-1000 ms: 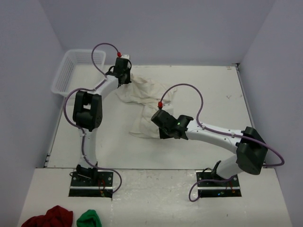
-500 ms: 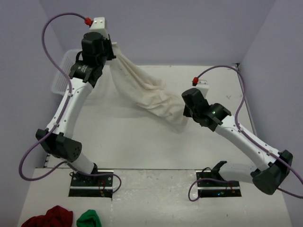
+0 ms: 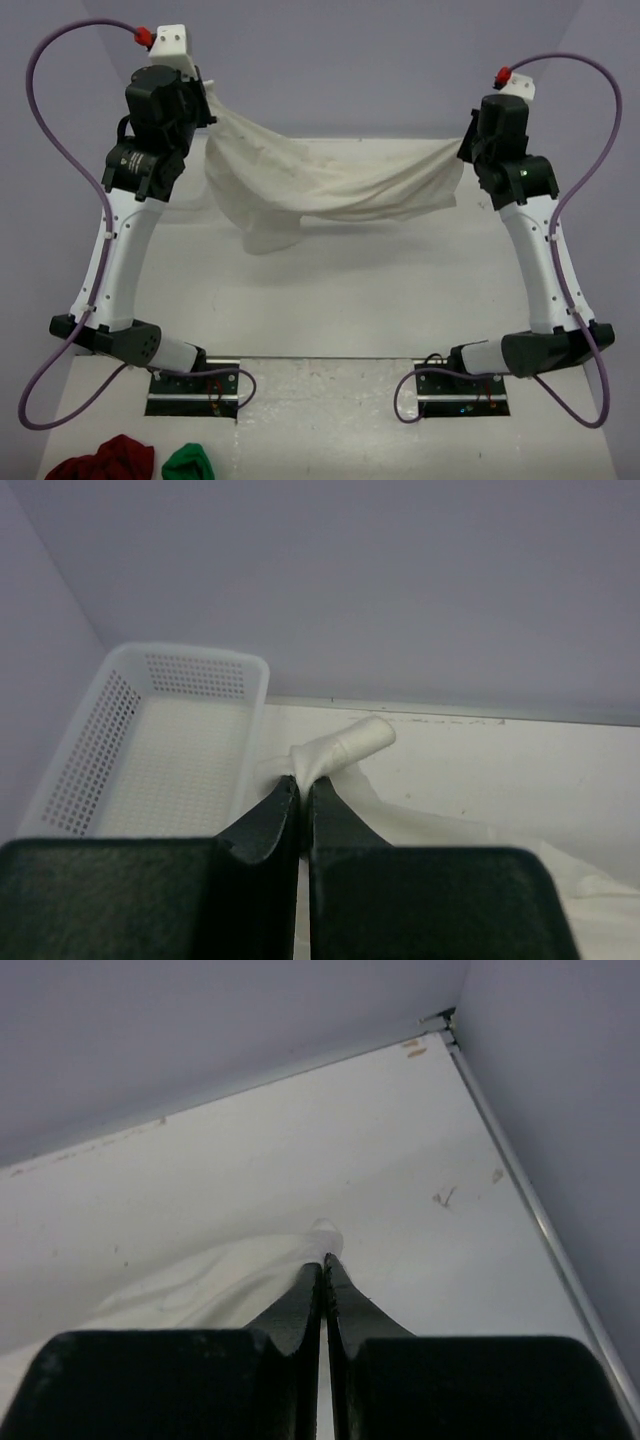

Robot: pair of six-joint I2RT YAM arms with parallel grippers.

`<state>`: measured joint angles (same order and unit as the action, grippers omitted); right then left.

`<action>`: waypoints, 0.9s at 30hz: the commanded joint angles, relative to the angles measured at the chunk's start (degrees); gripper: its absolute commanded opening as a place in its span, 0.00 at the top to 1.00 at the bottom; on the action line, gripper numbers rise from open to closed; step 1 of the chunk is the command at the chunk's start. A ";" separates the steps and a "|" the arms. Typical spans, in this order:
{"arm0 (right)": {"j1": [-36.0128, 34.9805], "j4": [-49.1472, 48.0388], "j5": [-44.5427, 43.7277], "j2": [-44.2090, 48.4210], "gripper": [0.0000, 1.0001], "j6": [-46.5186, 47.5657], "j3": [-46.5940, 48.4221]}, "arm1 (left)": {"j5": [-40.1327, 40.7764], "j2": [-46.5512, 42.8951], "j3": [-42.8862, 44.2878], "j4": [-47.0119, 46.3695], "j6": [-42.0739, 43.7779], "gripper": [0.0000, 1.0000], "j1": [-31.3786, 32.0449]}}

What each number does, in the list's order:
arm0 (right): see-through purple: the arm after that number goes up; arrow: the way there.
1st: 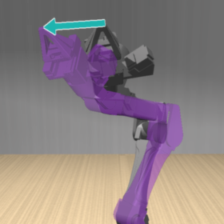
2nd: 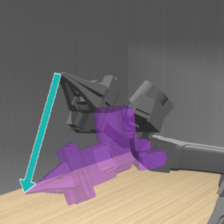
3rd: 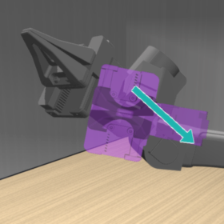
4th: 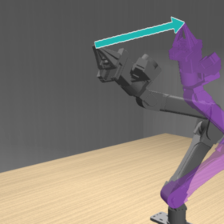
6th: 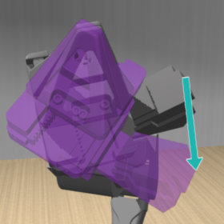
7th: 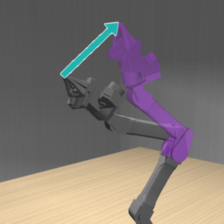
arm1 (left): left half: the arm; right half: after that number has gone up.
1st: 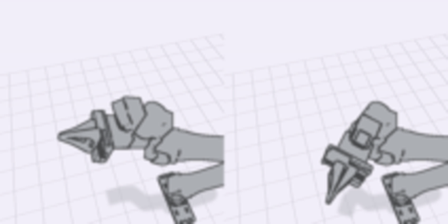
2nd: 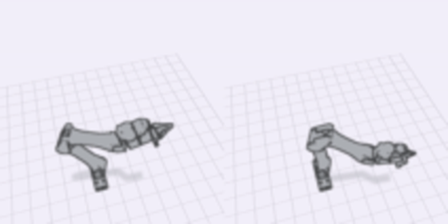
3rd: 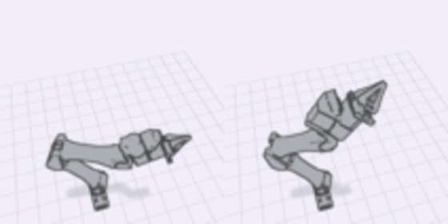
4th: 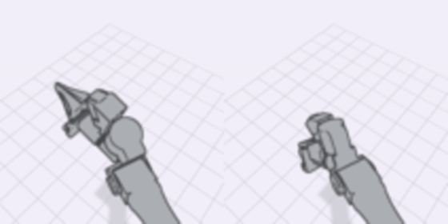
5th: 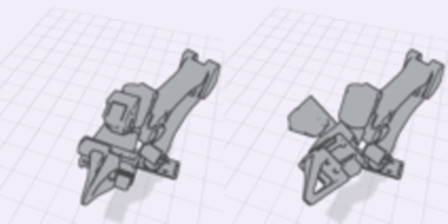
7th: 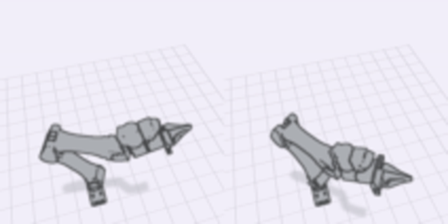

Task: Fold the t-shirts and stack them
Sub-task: Flatten out the tshirt

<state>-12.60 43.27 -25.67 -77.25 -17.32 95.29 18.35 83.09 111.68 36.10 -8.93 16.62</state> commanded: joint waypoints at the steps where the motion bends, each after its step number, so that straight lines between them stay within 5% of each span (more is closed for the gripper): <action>1: 4.94 1.82 5.27 -5.53 1.00 6.33 9.54 | 4.14 0.49 -1.28 0.03 1.72 1.00 -0.27; 11: 11.81 2.53 6.51 -7.74 1.00 4.22 8.60 | 12.41 -3.98 -2.52 1.08 2.34 1.00 -0.36; 19: 11.55 1.38 7.04 6.31 1.00 3.53 4.65 | 5.30 -20.67 -3.59 -0.95 2.43 1.00 -0.10; 27: 2.85 3.57 -1.75 15.63 1.00 4.14 5.16 | -1.02 -28.59 -0.06 3.63 -0.47 1.00 0.25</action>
<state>-8.71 46.28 -21.98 -62.00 -13.82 99.15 20.43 54.41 110.50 38.89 -8.47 16.88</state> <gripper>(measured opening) 0.007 0.009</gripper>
